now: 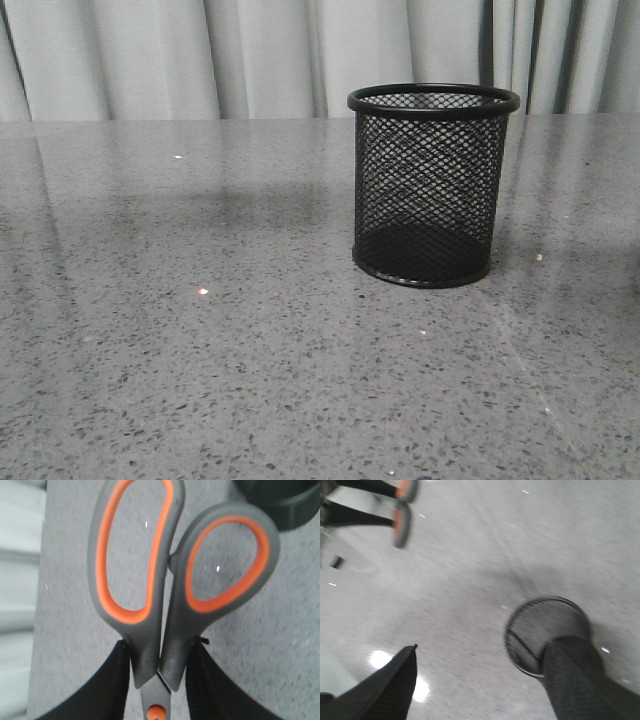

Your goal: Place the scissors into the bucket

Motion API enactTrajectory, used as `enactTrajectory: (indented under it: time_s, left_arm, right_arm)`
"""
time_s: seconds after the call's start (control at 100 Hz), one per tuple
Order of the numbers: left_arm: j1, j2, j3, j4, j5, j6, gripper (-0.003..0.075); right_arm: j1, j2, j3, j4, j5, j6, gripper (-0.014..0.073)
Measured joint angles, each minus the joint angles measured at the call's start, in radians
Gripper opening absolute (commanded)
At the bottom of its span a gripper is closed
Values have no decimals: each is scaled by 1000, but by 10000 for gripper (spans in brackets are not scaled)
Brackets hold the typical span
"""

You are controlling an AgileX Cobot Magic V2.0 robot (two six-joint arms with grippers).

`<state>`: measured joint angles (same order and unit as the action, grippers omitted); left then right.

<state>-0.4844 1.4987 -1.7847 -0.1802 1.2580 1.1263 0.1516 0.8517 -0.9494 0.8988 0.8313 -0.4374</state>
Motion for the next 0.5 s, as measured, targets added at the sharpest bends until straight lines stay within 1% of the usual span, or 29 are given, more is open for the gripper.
enactTrajectory:
  time_s: [0.07,0.17,0.36,0.5]
  left_arm:
    - [-43,-2,-14,6,1,-23,-2]
    - [-108,-2,-24,26,5,-57,-2]
    - [-231,-2,-26,59,5,-126,-2]
    - [-309,-2,-27,73,-29,-159,-2]
  right_arm:
    - [0,0,0,65,-11,-28,476]
    - [0,0,0,119,-24,-45,476]
    - [0,0,0,167,-40,-53,476]
    - [0,0,0,187,-41,-53,476]
